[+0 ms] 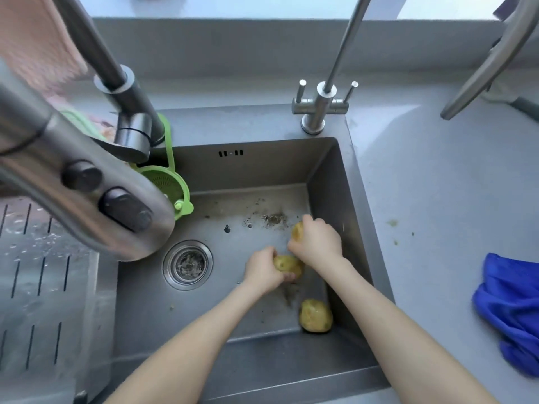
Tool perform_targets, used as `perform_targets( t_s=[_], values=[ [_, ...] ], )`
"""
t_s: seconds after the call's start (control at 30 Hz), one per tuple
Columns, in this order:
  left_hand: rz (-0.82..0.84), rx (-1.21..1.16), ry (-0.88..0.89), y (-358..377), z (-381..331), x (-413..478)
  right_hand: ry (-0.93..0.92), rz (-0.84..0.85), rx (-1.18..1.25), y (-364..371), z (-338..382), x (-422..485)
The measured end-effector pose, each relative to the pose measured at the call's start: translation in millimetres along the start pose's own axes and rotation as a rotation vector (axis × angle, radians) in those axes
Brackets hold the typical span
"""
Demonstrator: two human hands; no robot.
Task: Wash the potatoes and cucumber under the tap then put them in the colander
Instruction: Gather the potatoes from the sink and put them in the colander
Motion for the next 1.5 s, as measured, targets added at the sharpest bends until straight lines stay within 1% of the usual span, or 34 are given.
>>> perform_targets(
  t_s=[0.03, 0.07, 0.1, 0.13, 0.17, 0.2, 0.23, 0.27, 0.3, 0.33, 0.37, 0.4, 0.43, 0.47, 0.5, 0.53, 0.57, 0.6, 0.63, 0.67, 0.7, 0.73, 0.77, 0.83, 0.9, 0.93, 1.0, 1.03, 1.07, 1.13, 1.2, 1.27, 1.37, 1.5],
  values=[
    [-0.016, -0.065, -0.062, -11, 4, -6, 0.055, 0.015, 0.100, -10, 0, -8],
    [-0.021, -0.179, -0.114, -23, 8, -14, 0.125, 0.060, 0.293, -18, -1, -15],
    [-0.004, -0.337, -0.161, -36, 12, -24, 0.204, 0.141, 0.581, -27, -1, -22],
    [0.030, -0.505, -0.209, -50, 15, -36, 0.288, 0.271, 0.894, -32, -1, -28],
    [0.067, -0.632, -0.270, -65, 18, -47, 0.396, 0.462, 1.175, -35, 0, -33],
    [0.100, -0.723, -0.342, -79, 21, -59, 0.499, 0.637, 1.407, -36, 3, -38],
    [0.133, -0.797, -0.409, -94, 25, -70, 0.580, 0.760, 1.527, -34, 8, -46],
    [0.167, -0.856, -0.460, -108, 29, -80, 0.615, 0.789, 1.461, -31, 14, -53],
    [0.193, -0.897, -0.487, -120, 34, -89, 0.592, 0.754, 1.314, -26, 23, -62],
    [0.213, -0.920, -0.498, -133, 37, -98, 0.491, 0.664, 1.056, -17, 32, -69],
    [0.216, -0.927, -0.498, -143, 42, -107, 0.369, 0.539, 0.784, -11, 42, -80],
    [0.209, -0.928, -0.495, -155, 45, -119, 0.288, 0.544, 0.594, -11, 55, -92],
    [0.196, -0.927, -0.483, -166, 48, -131, 0.265, 0.491, 0.441, -11, 67, -101],
    [0.177, -0.938, -0.463, -177, 52, -142, 0.230, 0.531, 0.493, -12, 79, -109],
    [0.155, -0.953, -0.443, -188, 57, -153, 0.221, 0.515, 0.674, -17, 91, -115],
    [0.133, -0.964, -0.425, -200, 61, -166, 0.277, 0.574, 0.827, -22, 105, -122],
    [0.107, -0.977, -0.407, -211, 68, -179, 0.323, 0.671, 0.997, -31, 120, -134],
    [0.071, -0.988, -0.392, -224, 74, -193, 0.341, 0.770, 1.111, -38, 137, -145],
    [0.022, -0.988, -0.375, -237, 81, -207, 0.314, 0.862, 1.189, -46, 154, -156],
    [-0.038, -0.974, -0.352, -250, 87, -223, 0.247, 0.937, 1.211, -54, 173, -170],
    [-0.112, -0.957, -0.319, -262, 94, -239, 0.186, 0.985, 1.242, -60, 192, -183],
    [-0.203, -0.947, -0.283, -275, 102, -256, 0.122, 0.988, 1.249, -64, 212, -193],
    [-0.309, -0.944, -0.252, -288, 112, -273, 0.066, 0.972, 1.246, -71, 233, -206],
    [-0.533, -0.915, -0.186, -314, 133, -309, -0.102, 0.857, 1.168, -79, 274, -228],
    [-0.728, -0.840, -0.143, -339, 158, -342, -0.323, 0.762, 1.134, -86, 317, -251],
    [-0.803, -0.808, -0.137, -351, 172, -356, -0.442, 0.719, 1.103, -87, 338, -261],
    [-0.922, -0.705, -0.142, -367, 205, -376, -0.616, 0.620, 0.993, -81, 376, -279],
    [-0.956, -0.589, -0.175, -373, 222, -381, -0.696, 0.548, 0.894, -74, 393, -287],
    [-0.956, -0.424, -0.228, -377, 238, -383, -0.781, 0.457, 0.748, -64, 410, -292],
    [-0.843, -0.165, -0.322, -378, 260, -380, -0.929, 0.263, 0.434, -40, 435, -302],
    [-0.702, -0.079, -0.338, -372, 279, -370, -1.033, 0.125, 0.208, -17, 450, -306],
    [-0.637, 0.004, -0.342, -366, 293, -363, -1.086, 0.066, 0.050, 1, 457, -305],
    [-0.589, 0.170, -0.343, -359, 305, -356, -1.136, -0.034, -0.193, 15, 460, -299],
    [-0.550, 0.214, -0.360, -362, 310, -355, -1.156, -0.164, -0.295, 17, 465, -296]
  ],
)
Point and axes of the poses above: each hand's wrist, its own x-axis towards the middle knuckle, its own y-axis out of the palm, z = x × y, the point moved 1 cm from there along x, towards the middle knuckle, and after that the axes turned 6 degrees about y, right-handed, at the moved point
